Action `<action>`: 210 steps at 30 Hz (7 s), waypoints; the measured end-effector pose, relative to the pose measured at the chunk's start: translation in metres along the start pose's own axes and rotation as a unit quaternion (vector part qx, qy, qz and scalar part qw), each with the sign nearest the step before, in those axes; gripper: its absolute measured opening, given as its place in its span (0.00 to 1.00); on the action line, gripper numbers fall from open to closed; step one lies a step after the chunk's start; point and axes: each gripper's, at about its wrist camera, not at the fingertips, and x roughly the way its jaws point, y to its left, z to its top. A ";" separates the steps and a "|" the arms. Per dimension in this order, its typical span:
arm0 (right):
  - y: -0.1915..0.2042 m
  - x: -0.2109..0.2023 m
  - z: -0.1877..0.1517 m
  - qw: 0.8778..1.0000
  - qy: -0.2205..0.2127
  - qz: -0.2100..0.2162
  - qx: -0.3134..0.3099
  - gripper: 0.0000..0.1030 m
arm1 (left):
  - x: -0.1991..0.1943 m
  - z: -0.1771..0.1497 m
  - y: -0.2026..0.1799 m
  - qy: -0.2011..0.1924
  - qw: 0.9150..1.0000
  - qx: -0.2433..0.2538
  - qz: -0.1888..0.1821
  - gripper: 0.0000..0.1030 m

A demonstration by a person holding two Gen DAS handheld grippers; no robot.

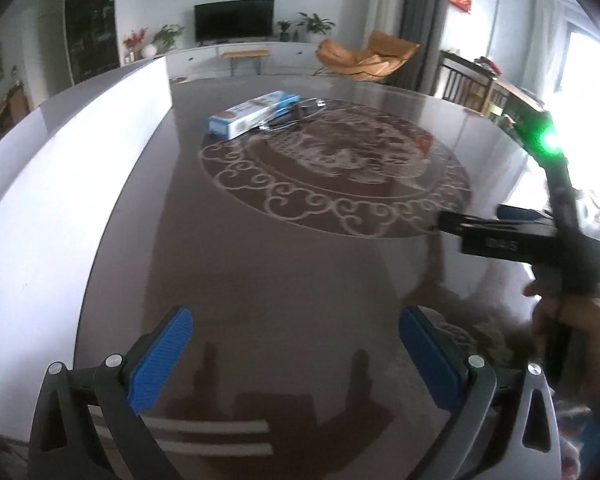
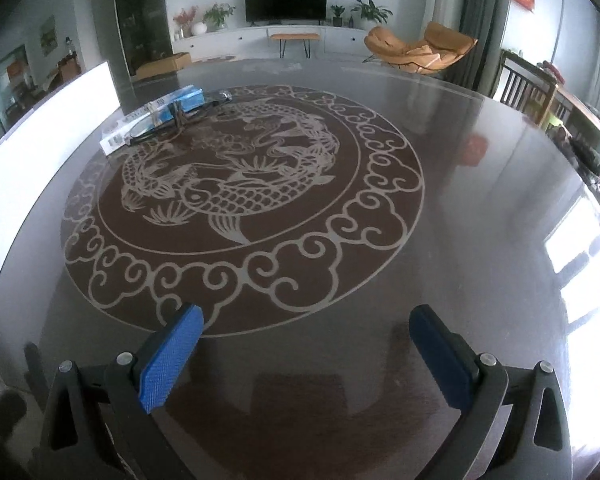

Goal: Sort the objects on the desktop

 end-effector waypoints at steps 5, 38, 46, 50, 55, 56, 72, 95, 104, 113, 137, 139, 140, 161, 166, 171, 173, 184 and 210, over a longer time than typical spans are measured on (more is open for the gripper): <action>-0.002 0.002 -0.002 1.000 0.001 0.001 0.002 1.00 | 0.015 0.016 0.008 -0.004 1.000 -0.013 0.015 1.00; -0.003 0.005 -0.004 1.000 0.004 0.007 0.007 1.00 | 0.043 0.029 0.009 0.033 0.998 -0.015 0.055 1.00; -0.003 0.004 -0.004 1.000 0.004 0.007 0.008 1.00 | 0.043 0.028 0.009 0.033 0.998 -0.015 0.055 1.00; -0.004 0.004 -0.004 1.000 0.004 0.007 0.007 1.00 | 0.043 0.028 0.009 0.033 0.998 -0.014 0.055 1.00; -0.004 0.004 -0.004 1.000 0.004 0.007 0.008 1.00 | 0.043 0.028 0.009 0.033 0.998 -0.014 0.055 1.00; -0.004 0.004 -0.004 1.000 0.004 0.007 0.007 1.00 | 0.043 0.028 0.009 0.033 0.998 -0.014 0.055 1.00; -0.003 0.005 -0.003 1.000 0.004 0.007 0.008 1.00 | 0.043 0.028 0.010 0.032 0.998 -0.014 0.055 1.00; -0.003 0.005 -0.003 1.000 0.004 0.007 0.008 1.00 | 0.043 0.028 0.009 0.032 0.998 -0.014 0.054 1.00; -0.003 0.005 -0.003 1.000 0.004 0.007 0.008 1.00 | 0.043 0.028 0.009 0.032 0.998 -0.014 0.054 1.00; -0.003 0.005 -0.003 1.000 0.004 0.007 0.008 1.00 | 0.044 0.028 0.009 0.032 0.998 -0.013 0.054 1.00; -0.002 0.005 -0.003 1.000 0.004 0.006 0.008 1.00 | 0.044 0.028 0.009 0.032 0.998 -0.013 0.054 1.00; -0.002 0.005 -0.003 1.000 0.004 0.006 0.008 1.00 | 0.044 0.028 0.009 0.032 0.998 -0.013 0.054 1.00; -0.002 0.005 -0.003 1.000 0.004 0.006 0.008 1.00 | 0.044 0.028 0.009 0.032 0.998 -0.013 0.054 1.00; -0.003 0.005 -0.003 1.000 0.004 0.006 0.008 1.00 | 0.046 0.031 0.010 0.043 0.998 -0.004 0.048 1.00; -0.002 0.005 -0.003 1.000 0.004 0.006 0.008 1.00 | 0.047 0.034 0.013 0.048 0.998 0.032 0.021 1.00; -0.002 0.005 -0.002 1.000 0.004 0.006 0.008 1.00 | 0.045 0.032 0.013 0.039 0.998 0.038 0.015 1.00; -0.001 0.009 0.003 1.000 0.014 0.014 0.000 1.00 | 0.045 0.032 0.014 0.038 0.998 0.037 0.015 1.00; 0.064 0.082 0.152 0.989 0.065 0.118 0.054 1.00 | 0.044 0.032 0.014 0.035 0.999 0.033 0.018 1.00; 0.139 0.096 0.149 0.982 0.080 0.162 -0.053 0.84 | 0.044 0.032 0.015 0.035 0.999 0.033 0.017 1.00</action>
